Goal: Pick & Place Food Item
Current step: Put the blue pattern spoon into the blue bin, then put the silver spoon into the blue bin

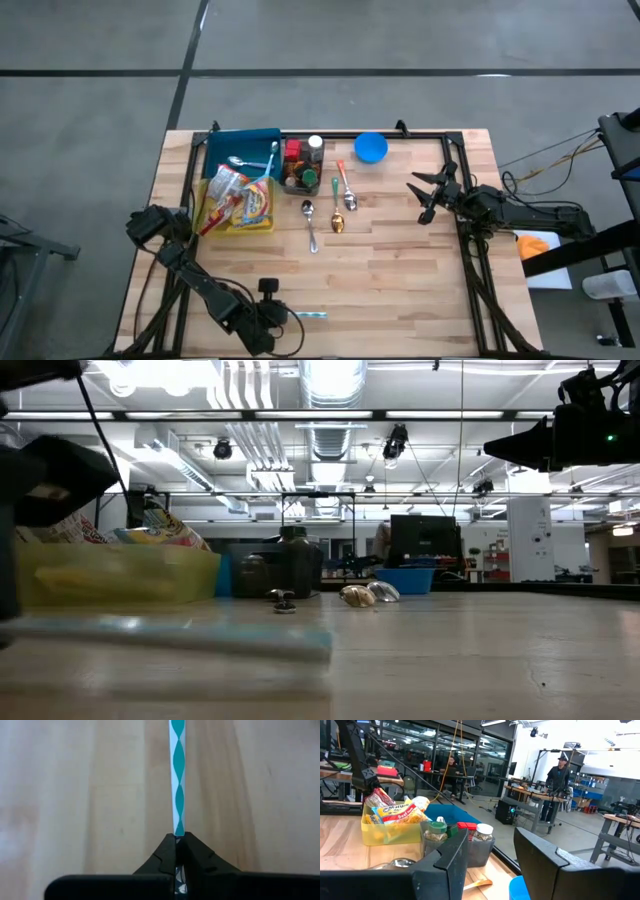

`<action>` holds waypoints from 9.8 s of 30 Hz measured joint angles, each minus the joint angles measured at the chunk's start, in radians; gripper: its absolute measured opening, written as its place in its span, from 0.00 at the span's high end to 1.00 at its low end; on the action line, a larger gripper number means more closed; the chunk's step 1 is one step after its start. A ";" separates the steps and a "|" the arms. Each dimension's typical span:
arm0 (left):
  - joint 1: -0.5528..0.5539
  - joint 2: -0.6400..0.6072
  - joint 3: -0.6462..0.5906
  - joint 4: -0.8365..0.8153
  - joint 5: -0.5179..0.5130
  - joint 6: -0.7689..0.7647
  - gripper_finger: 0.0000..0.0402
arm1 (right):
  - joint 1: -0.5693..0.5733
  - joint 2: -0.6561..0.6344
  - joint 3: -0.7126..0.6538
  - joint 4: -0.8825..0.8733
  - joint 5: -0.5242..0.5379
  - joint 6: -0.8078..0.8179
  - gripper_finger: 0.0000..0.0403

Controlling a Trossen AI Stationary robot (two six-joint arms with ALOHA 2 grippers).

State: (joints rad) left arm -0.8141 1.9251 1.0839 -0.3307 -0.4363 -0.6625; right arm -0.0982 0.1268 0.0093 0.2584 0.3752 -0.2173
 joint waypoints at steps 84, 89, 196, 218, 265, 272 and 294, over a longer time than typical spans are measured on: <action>1.556 -0.678 -0.155 -0.329 0.194 0.764 0.98 | 0.000 0.000 0.000 0.000 0.000 0.000 0.61; 1.557 -0.678 -0.211 -0.235 0.176 0.844 0.98 | 0.000 0.000 0.000 0.000 0.000 0.000 0.61; 0.861 -0.363 0.028 -0.399 0.199 -0.580 0.62 | 0.000 0.000 0.000 0.000 0.000 0.000 0.61; 0.834 0.065 0.309 -0.426 0.250 -0.825 0.62 | 0.000 0.000 0.000 0.000 0.000 0.000 0.61; 0.836 0.150 0.304 -0.389 0.189 -0.890 0.98 | 0.000 0.000 0.000 0.000 0.000 0.000 0.61; 0.836 0.143 0.305 -0.392 0.193 -0.881 0.98 | 0.000 0.000 0.000 0.000 0.000 0.000 0.61; 0.801 -0.124 0.304 -0.409 -0.033 -0.725 0.98 | 0.000 0.000 0.000 0.000 0.000 0.000 0.61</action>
State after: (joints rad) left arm -0.0131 1.8010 1.3880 -0.7400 -0.4690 -1.3871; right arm -0.0982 0.1272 0.0093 0.2581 0.3752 -0.2173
